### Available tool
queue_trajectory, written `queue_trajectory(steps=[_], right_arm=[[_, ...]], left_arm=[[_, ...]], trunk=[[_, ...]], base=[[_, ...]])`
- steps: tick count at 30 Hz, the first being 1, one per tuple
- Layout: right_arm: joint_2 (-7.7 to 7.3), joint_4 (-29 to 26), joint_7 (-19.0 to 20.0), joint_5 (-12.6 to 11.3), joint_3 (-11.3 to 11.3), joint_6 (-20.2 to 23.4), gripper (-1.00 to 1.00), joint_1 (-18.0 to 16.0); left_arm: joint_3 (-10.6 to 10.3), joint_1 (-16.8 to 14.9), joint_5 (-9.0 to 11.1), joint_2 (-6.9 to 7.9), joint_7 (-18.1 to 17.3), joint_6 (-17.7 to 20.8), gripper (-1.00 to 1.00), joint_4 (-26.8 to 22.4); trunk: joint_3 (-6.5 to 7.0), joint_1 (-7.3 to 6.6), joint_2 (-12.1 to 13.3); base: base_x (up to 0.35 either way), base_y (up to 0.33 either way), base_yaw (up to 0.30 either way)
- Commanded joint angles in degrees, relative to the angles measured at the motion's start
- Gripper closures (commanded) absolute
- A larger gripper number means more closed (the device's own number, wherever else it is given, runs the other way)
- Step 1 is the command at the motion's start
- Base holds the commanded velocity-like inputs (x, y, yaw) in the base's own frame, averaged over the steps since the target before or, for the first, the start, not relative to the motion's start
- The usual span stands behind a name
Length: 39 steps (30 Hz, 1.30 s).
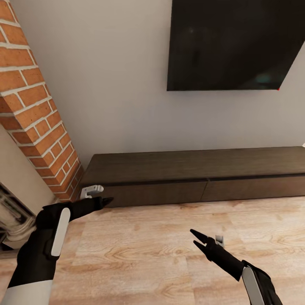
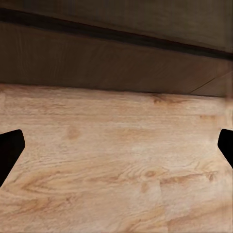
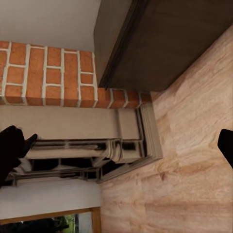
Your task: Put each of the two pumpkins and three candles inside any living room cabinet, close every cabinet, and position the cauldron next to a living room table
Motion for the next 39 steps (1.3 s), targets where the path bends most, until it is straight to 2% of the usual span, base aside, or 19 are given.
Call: queue_trajectory(steps=[1,2,4,5,7,8,9,10,12,17,20,23,26,28,31,32,34,35,39], right_arm=[[0.0,0.0,0.14,-0.03,-0.12,0.27,-1.0,-0.13],[-0.05,0.02,0.13,-0.05,-0.12,0.25,-1.0,-0.32],[-0.22,0.18,0.1,-0.07,-0.31,0.34,-1.0,-1.81],[-0.32,0.5,0.09,-0.06,-0.74,0.47,-1.0,-3.17],[-0.39,1.36,0.08,-0.06,-1.89,0.56,-1.0,-4.44],[-0.43,2.87,0.09,-0.04,-3.56,0.61,-1.0,-5.88],[-0.48,3.95,0.11,-0.03,-4.45,0.65,-1.0,-6.73],[-0.61,6.87,0.12,-0.02,-6.16,0.67,-1.0,-8.62],[-1.43,12.61,0.17,-0.06,-8.51,0.57,-1.0,-11.68],[-3.09,20.82,0.44,-0.13,-11.0,0.26,-1.0,-16.62],[-3.35,22.34,0.57,-0.14,-11.55,0.14,-1.0,-17.52],[-3.54,23.0,0.65,-0.08,-11.84,-0.6,-1.0,-17.93],[-4.05,22.93,0.72,-0.11,-11.95,-5.31,-1.0,-17.96],[-4.42,23.39,0.65,-0.13,-12.13,-7.62,-1.0,-17.96],[-4.9,24.99,0.43,-0.97,-14.43,-10.48,-1.0,-18.27],[-5.03,25.46,0.12,-1.78,-15.49,-11.2,-1.0,-19.24],[-5.14,26.02,-0.71,-2.32,-16.22,-11.66,-1.0,-21.1],[-5.2,26.41,-2.37,-2.64,-16.72,-12.0,-1.0,-23.15],[-5.15,26.97,-6.78,-3.25,-17.11,-14.13,-1.0,-26.44]], left_arm=[[0.06,-0.03,0.22,0.2,-0.99,0.32,-1.0,-0.18],[0.06,-0.02,0.22,0.57,-2.01,0.32,-1.0,-0.34],[0.06,0.0,0.26,2.59,-5.78,0.32,-1.0,-0.9],[0.06,0.01,0.44,4.53,-9.62,0.32,-1.0,-1.23],[0.06,0.01,0.82,6.7,-14.51,0.32,-1.0,-1.42],[0.04,0.03,1.16,8.88,-19.87,0.32,-1.0,-1.53],[0.03,0.03,1.21,9.9,-22.48,0.32,-1.0,-1.57],[0.01,0.04,1.27,11.57,-26.95,0.32,-1.0,-1.62],[-0.01,0.08,1.31,13.05,-31.15,0.32,-1.0,-1.67],[-0.24,0.1,1.3,14.28,-34.8,0.32,-1.0,-1.78],[-0.32,0.11,1.33,14.48,-35.72,0.32,-1.0,-1.92],[-0.81,0.25,1.35,14.57,-38.36,0.32,-1.0,-2.07],[-1.84,0.55,1.35,14.6,-41.32,0.32,-1.0,-2.13],[-2.17,0.61,1.36,14.6,-41.97,0.32,-1.0,-2.14],[-2.62,0.68,1.32,14.61,-42.65,0.32,-1.0,-2.15],[-2.76,0.7,1.3,14.61,-42.82,0.32,-1.0,-2.15],[-2.86,0.71,1.29,14.61,-42.92,0.32,-1.0,-2.15],[-2.91,0.71,1.28,14.61,-42.99,0.32,-1.0,-2.15],[-2.99,0.72,1.27,14.57,-43.08,0.32,-1.0,-2.12]], trunk=[[-0.05,-0.01,-0.02],[-0.05,-0.01,-0.02],[-0.05,-0.01,-0.02],[-0.05,-0.01,-0.02],[-0.05,-0.01,-0.02],[-0.05,-0.01,-0.02],[-0.05,-0.01,-0.02],[-0.05,-0.01,-0.02],[-0.05,-0.01,-0.02],[-0.05,-0.01,-0.02],[-0.05,-0.01,-0.02],[-0.05,-0.01,-0.02],[-0.05,-0.01,-0.02],[-0.05,-0.01,-0.02],[-0.05,-0.01,-0.02],[-0.05,-0.01,-0.02],[-0.05,-0.01,-0.02],[-0.05,-0.01,-0.02],[-0.05,-0.01,-0.02]], base=[[0.0,0.0,0.0],[0.0,0.0,0.0],[0.0,0.0,0.0],[0.0,0.0,0.0],[0.0,0.0,0.0],[0.0,0.0,0.0],[0.0,0.0,0.0],[0.0,0.0,0.0],[0.0,0.0,0.0],[0.0,0.0,0.0],[0.0,0.0,0.0],[0.0,0.0,0.0],[0.0,0.0,0.0],[0.0,0.0,0.0],[0.0,0.0,0.0],[0.0,0.0,0.0],[0.0,0.0,0.0],[0.0,0.0,0.0],[0.0,0.0,0.0]])
